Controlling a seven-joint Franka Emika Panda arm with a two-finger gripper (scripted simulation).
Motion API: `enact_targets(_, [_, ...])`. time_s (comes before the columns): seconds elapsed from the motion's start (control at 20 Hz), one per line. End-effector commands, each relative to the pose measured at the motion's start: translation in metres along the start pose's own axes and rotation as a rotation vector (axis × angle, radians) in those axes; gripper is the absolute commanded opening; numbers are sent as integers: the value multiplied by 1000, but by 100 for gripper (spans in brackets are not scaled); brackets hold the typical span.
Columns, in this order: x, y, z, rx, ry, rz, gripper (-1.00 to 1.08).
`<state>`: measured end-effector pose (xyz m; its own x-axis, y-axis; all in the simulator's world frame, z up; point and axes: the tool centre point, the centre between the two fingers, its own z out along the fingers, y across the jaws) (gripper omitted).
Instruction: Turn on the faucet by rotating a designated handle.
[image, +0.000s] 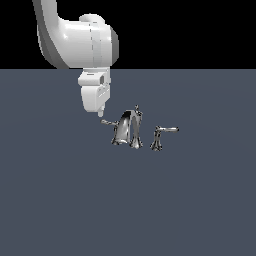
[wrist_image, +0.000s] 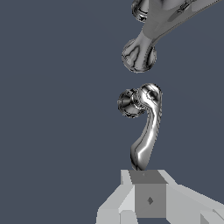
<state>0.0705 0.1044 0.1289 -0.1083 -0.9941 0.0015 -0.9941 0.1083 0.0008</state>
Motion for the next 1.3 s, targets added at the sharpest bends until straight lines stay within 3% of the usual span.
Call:
enact_targets(0.0, [6,-12,11,1,1,54,-100])
enact_targets(0.65, [24,-38,34,1,-1,178,-100])
enact_targets(1.25, [9,-13,34,1,-1,178,-100])
